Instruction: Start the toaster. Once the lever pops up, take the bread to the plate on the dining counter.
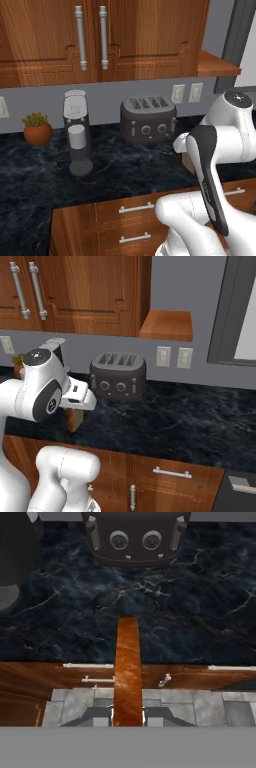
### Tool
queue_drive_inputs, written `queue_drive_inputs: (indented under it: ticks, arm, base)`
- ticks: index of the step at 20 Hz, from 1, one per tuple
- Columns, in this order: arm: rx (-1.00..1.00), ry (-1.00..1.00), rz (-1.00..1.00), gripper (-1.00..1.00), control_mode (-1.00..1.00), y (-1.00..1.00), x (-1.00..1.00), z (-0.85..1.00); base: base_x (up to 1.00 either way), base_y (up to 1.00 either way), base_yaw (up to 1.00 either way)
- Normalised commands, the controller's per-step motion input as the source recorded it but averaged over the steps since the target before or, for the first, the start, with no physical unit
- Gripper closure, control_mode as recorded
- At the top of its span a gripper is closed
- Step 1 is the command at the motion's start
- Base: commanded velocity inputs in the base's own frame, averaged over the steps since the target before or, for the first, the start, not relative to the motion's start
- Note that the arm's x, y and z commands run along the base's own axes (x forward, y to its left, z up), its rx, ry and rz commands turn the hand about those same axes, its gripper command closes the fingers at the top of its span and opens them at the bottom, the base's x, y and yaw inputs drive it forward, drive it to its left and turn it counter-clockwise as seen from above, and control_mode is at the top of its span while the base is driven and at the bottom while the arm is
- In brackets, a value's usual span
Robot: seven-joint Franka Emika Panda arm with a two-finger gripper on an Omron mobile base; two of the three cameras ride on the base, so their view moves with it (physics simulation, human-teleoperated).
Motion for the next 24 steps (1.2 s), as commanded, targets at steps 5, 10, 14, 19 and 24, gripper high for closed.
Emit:
queue_drive_inputs:
  ticks: [5, 10, 14, 19, 24]
  arm:
    - [0.00, 0.00, 0.00, 1.00, 1.00, 0.00, 0.00, 0.00]
    - [0.00, 0.00, 0.00, 1.00, 1.00, 0.00, 0.00, 0.00]
    - [0.00, 0.00, 0.00, 1.00, 1.00, 0.00, 0.00, 0.00]
    - [0.00, 0.00, 0.00, 1.00, 1.00, 0.00, 0.00, 0.00]
    - [0.00, 0.00, 0.00, 1.00, 1.00, 0.00, 0.00, 0.00]
  base:
    - [-0.98, -0.32, 0.06]
    - [-0.98, -0.31, 0.21]
    - [-0.39, -0.07, 0.55]
    - [-0.10, -0.04, 0.77]
    - [-0.13, -0.11, 0.81]
